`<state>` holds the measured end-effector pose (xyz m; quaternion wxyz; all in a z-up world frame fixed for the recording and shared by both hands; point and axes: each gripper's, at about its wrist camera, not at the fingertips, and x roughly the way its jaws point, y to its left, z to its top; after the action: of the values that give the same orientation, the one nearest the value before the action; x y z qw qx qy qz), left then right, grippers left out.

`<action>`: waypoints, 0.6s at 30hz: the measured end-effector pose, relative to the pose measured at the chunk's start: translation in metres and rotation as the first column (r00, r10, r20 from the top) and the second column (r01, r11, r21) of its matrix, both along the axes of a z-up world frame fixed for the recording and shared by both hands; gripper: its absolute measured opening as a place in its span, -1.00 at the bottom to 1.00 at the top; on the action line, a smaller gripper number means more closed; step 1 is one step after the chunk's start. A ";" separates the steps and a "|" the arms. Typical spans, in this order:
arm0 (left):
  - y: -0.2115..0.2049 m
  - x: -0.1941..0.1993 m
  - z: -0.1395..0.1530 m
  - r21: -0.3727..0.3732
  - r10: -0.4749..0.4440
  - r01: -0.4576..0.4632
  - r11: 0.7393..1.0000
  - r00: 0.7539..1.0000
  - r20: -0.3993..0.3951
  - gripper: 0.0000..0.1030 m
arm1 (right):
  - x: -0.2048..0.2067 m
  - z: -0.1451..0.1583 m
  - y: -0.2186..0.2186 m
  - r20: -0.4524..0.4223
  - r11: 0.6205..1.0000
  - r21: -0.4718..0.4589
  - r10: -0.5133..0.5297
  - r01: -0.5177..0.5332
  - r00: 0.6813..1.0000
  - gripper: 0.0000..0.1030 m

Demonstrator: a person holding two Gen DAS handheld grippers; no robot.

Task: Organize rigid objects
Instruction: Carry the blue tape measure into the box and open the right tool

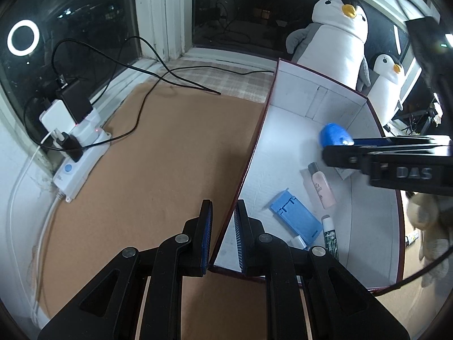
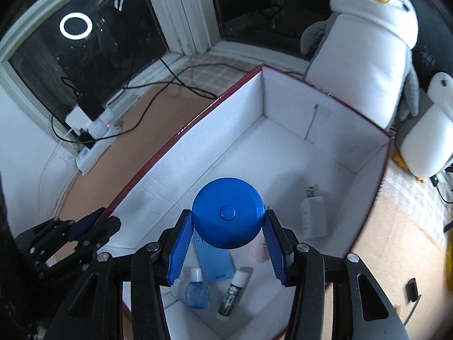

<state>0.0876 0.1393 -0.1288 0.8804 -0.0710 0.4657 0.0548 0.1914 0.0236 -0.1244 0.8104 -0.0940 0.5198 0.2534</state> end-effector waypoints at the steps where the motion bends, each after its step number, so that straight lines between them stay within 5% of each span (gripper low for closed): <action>1: 0.000 0.000 0.000 0.000 -0.001 0.001 1.000 1.000 0.000 -0.74 | 0.002 -0.004 0.003 -0.007 1.000 -0.007 0.001 -0.001 1.000 -0.11; 18: 0.001 0.000 0.000 -0.012 -0.007 0.007 1.000 1.000 0.006 -0.75 | 0.019 -0.029 0.019 -0.036 0.997 -0.079 -0.006 0.004 0.999 -0.10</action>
<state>0.0873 0.1403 -0.1292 0.8816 -0.0748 0.4635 0.0489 0.2101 0.0421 -0.1535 0.7972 -0.1200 0.5442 0.2324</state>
